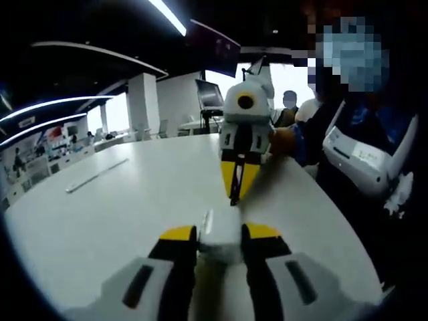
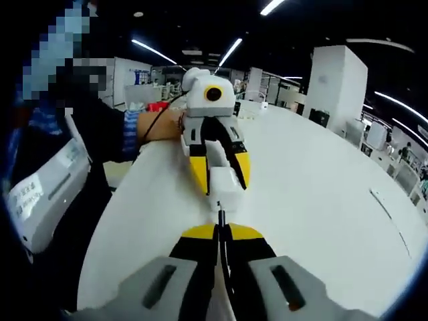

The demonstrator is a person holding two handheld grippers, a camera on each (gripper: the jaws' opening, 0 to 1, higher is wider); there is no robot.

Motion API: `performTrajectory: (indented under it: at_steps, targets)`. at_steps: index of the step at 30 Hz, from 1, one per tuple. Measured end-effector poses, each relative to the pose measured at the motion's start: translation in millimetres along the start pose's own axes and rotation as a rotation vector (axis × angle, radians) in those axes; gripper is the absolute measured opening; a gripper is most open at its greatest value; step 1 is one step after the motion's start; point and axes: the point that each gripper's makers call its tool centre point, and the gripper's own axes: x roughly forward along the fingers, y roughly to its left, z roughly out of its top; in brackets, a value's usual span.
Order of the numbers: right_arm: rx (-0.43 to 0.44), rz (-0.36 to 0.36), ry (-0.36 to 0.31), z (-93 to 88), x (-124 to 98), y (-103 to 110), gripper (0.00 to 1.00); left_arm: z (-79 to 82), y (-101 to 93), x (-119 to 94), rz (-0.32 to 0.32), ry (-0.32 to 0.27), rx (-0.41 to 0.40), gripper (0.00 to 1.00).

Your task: Plug the desk Type‑C cable into the charger adapter.

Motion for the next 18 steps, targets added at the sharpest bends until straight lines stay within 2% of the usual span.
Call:
performTrajectory:
  at_steps: [3, 6, 18]
  targets:
    - [0.005, 0.021, 0.003, -3.3, 4.0, 2.6, 0.04, -1.0, 0.3, -0.4, -0.005, -0.005, -0.001, 0.27]
    - [-0.001, 0.008, 0.009, -4.7, 6.5, 0.6, 0.04, -1.4, 0.6, -0.5, -0.007, -0.009, -0.004, 0.27]
    - [-0.011, 0.036, -0.044, 3.0, 9.0, 4.1, 0.04, -0.1, 2.6, 0.0, -0.009, -0.019, 0.003, 0.27]
